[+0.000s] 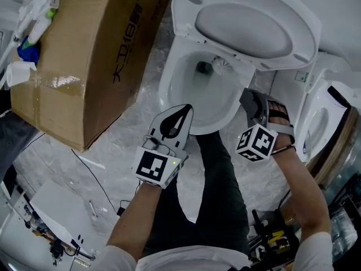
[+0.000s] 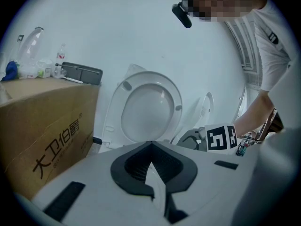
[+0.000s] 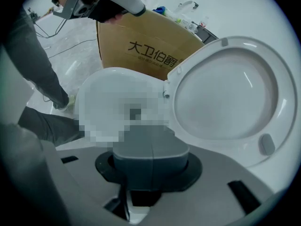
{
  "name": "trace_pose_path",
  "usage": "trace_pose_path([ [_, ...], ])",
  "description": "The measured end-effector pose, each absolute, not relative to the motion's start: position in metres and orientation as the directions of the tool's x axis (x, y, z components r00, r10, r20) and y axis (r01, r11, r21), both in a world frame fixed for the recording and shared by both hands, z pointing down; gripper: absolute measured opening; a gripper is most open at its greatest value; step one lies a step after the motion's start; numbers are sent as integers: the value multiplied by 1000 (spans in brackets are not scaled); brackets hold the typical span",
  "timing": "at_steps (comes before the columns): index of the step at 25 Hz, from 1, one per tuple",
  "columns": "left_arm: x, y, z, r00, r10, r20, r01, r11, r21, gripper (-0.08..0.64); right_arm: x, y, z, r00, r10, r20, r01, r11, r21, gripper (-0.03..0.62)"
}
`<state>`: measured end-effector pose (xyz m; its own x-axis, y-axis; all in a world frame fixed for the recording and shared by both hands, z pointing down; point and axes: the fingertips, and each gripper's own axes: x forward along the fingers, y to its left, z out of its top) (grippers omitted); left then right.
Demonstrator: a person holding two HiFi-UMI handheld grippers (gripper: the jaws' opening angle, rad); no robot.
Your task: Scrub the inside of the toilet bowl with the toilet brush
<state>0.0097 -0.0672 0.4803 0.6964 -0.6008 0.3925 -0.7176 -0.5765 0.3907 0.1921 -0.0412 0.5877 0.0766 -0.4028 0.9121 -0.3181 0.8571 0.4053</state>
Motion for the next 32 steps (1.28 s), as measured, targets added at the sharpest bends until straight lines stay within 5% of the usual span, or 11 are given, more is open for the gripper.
trace_pose_path([
  [32,-22,-73,474,662,-641,389,-749,-555,361,8,86,-79,590,-136,-474,870,-409,826,387,155],
])
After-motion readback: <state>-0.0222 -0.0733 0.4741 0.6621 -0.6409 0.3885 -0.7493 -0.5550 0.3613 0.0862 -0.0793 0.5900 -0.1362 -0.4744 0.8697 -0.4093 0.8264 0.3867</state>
